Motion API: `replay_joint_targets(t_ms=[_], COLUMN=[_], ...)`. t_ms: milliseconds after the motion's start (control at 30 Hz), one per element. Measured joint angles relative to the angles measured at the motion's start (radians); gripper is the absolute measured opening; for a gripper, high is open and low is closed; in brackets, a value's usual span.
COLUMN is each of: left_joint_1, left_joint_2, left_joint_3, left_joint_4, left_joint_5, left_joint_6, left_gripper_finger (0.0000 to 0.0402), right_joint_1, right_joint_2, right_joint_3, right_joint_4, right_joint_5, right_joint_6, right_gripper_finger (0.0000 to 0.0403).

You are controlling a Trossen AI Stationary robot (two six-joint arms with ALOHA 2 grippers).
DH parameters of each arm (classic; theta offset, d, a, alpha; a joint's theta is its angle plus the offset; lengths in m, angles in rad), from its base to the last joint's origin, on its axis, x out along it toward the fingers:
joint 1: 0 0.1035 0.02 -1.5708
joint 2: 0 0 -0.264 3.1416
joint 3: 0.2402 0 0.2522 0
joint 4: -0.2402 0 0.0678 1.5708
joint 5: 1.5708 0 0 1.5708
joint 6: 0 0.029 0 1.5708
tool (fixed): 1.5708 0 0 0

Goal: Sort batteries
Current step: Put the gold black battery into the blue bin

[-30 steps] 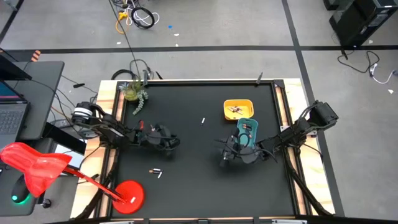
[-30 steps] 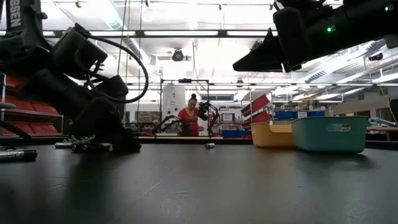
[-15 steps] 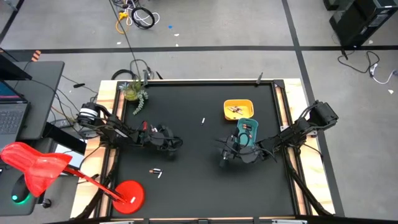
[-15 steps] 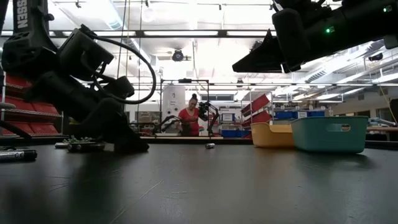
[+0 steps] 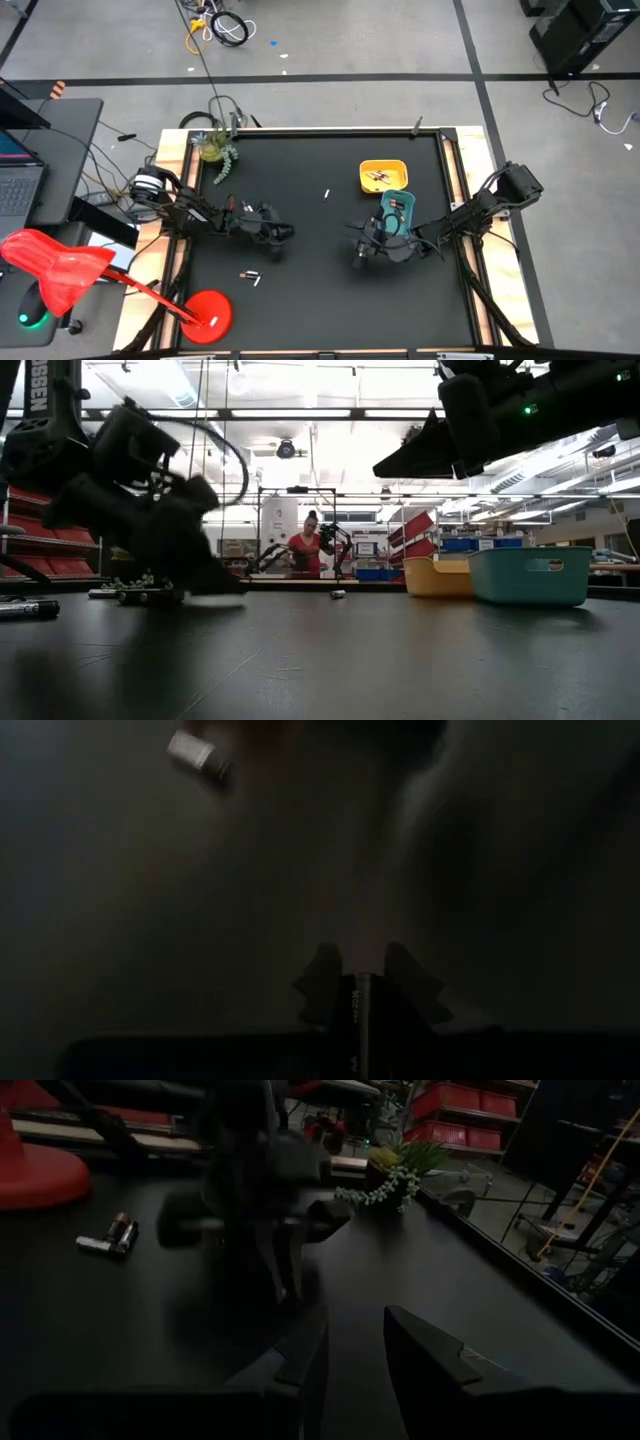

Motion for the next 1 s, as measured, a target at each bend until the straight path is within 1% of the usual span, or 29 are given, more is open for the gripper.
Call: replay_joint_targets(t_ms=[133, 233, 300, 400, 533, 667, 767, 867, 1000], left_joint_1=[0.009, 0.031, 0.046, 0.063, 0.082, 0.094, 0.105, 0.114, 0.119], left_joint_2=[-0.002, -0.002, -0.003, -0.003, -0.004, -0.004, -0.005, -0.005, -0.005], left_joint_3=[0.002, 0.022, 0.047, 0.122, 0.252, 0.373, 0.457, 0.533, 0.613], left_joint_4=[0.106, 0.121, 0.116, 0.049, -0.046, -0.088, -0.102, -0.147, -0.219], left_joint_5=[0.019, 0.057, 0.092, 0.148, 0.241, 0.329, 0.400, 0.436, 0.465], left_joint_6=[0.002, 0.003, 0.022, 0.080, 0.172, 0.263, 0.301, 0.341, 0.375], left_gripper_finger=[0.0047, 0.0047, 0.0047, 0.0047, 0.0047, 0.0047, 0.0047, 0.0047, 0.0047], right_joint_1=[-0.009, -0.013, -0.013, -0.015, -0.016, -0.005, 0.000, 0.000, -0.011], right_joint_2=[0.008, 0.008, 0.008, 0.008, 0.008, 0.007, 0.008, 0.008, 0.007], right_joint_3=[0.000, 0.000, 0.000, 0.000, 0.000, 0.000, 0.000, 0.000, 0.000], right_joint_4=[-0.001, 0.001, 0.006, 0.003, -0.023, -0.067, -0.098, -0.084, 0.020], right_joint_5=[-0.004, -0.011, -0.035, -0.078, -0.081, -0.081, -0.078, -0.047, -0.040], right_joint_6=[0.011, 0.019, 0.030, 0.064, 0.112, 0.206, 0.268, 0.264, 0.181], right_gripper_finger=[0.0109, 0.0109, 0.0109, 0.0110, 0.0113, 0.0112, 0.0112, 0.0112, 0.0111])
